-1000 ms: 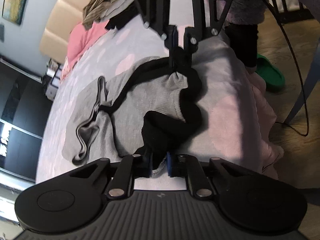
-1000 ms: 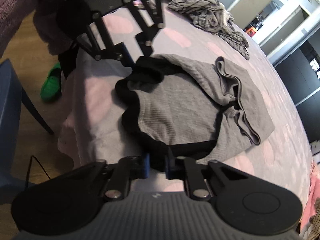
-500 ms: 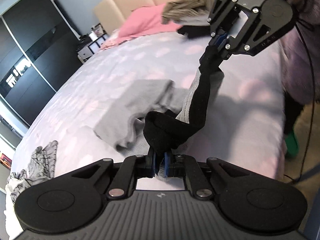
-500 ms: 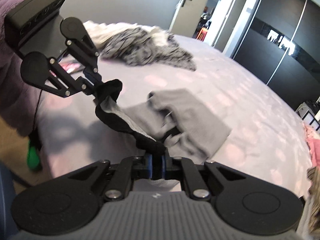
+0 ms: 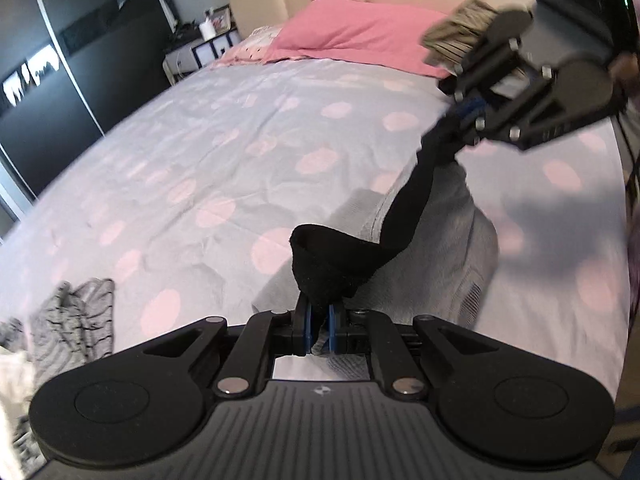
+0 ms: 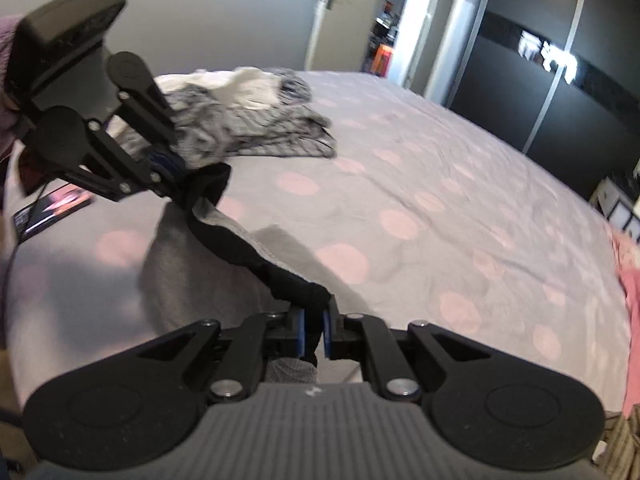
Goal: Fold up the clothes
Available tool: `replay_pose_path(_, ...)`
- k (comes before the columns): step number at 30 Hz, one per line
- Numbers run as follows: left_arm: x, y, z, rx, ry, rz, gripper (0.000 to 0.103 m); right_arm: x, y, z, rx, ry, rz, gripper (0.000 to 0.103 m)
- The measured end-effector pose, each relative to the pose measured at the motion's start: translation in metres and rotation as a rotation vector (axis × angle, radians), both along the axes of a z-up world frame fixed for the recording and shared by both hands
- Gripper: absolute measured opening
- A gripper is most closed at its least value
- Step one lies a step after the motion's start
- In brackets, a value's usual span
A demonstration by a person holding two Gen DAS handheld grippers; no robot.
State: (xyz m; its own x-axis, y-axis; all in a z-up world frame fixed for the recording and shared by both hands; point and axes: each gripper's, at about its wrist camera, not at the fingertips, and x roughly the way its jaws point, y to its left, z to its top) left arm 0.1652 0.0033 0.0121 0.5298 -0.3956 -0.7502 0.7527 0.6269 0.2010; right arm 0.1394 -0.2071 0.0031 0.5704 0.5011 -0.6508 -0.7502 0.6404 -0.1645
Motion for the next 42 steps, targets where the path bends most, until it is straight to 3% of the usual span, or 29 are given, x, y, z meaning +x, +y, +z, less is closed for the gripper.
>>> replay_pose_path(6, 0.063, 0.009, -0.035, -0.047, 0.128, 0.03, 0.006, 0.065, 0.005, -0.035, 0.037, 0.11, -0.061, 0.01)
replay_pose_path(12, 0.086, 0.021, -0.07, -0.094, 0.183, 0.057, 0.01, 0.095, 0.002, -0.073, 0.072, 0.188, -0.108, 0.013)
replay_pose_path(17, 0.101, 0.029, -0.076, -0.146, 0.179, 0.137, 0.041, 0.107, -0.009, -0.091, 0.128, 0.201, -0.196, 0.019)
replay_pose_path(19, 0.104, 0.03, -0.074, -0.154, 0.183, 0.17, 0.044, 0.11, -0.012, -0.092, 0.146, 0.18, -0.246, 0.037)
replay_pose_path(22, 0.104, 0.032, -0.069, -0.161, 0.175, 0.227, 0.049, 0.113, -0.016, -0.087, 0.193, 0.161, -0.325, 0.038)
replay_pose_path(27, 0.087, 0.045, -0.045, -0.218, 0.083, 0.344, 0.05, 0.089, -0.035, -0.06, 0.244, 0.104, -0.406, 0.034)
replay_pose_path(28, 0.081, 0.048, -0.04, -0.24, 0.072, 0.361, 0.05, 0.081, -0.038, -0.055, 0.252, 0.093, -0.407, 0.02)
replay_pose_path(29, 0.075, 0.051, -0.036, -0.262, 0.068, 0.363, 0.049, 0.074, -0.04, -0.05, 0.258, 0.088, -0.401, 0.015)
replay_pose_path(30, 0.068, 0.053, -0.032, -0.28, 0.062, 0.362, 0.046, 0.066, -0.039, -0.047, 0.259, 0.086, -0.394, 0.014)
replay_pose_path(32, 0.053, 0.05, -0.029, -0.286, 0.029, 0.354, 0.03, 0.051, -0.033, -0.044, 0.259, 0.076, -0.369, 0.014)
replay_pose_path(37, 0.03, 0.034, -0.044, -0.294, 0.031, 0.378, 0.023, 0.026, 0.0, -0.057, 0.221, 0.064, -0.311, 0.014)
replay_pose_path(42, 0.042, 0.024, -0.066, -0.303, 0.062, 0.479, 0.022, 0.035, 0.015, -0.075, 0.189, 0.065, -0.371, 0.014)
